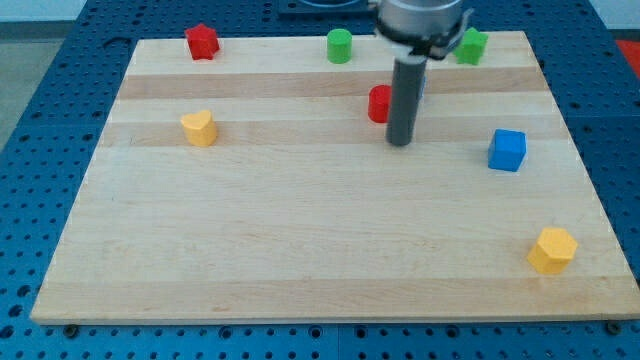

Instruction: Push the red circle to the bottom center

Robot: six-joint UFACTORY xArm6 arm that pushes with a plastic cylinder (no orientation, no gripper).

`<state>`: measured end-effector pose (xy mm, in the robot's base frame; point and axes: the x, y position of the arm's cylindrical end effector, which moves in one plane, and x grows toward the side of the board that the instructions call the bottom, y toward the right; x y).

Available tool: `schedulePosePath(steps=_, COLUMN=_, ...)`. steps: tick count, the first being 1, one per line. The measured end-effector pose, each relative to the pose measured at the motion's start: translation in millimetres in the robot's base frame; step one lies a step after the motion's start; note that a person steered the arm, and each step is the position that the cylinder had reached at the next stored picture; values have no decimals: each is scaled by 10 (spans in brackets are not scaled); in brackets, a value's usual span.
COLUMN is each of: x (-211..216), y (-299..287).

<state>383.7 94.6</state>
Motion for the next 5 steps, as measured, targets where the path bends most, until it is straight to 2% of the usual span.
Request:
schedulePosePath(steps=1, x=-293, y=507)
schedulePosePath(steps=2, x=-738, y=761)
schedulePosePath(steps=3, x=-996, y=690)
schedulePosePath(steps=5, x=-1022, y=78)
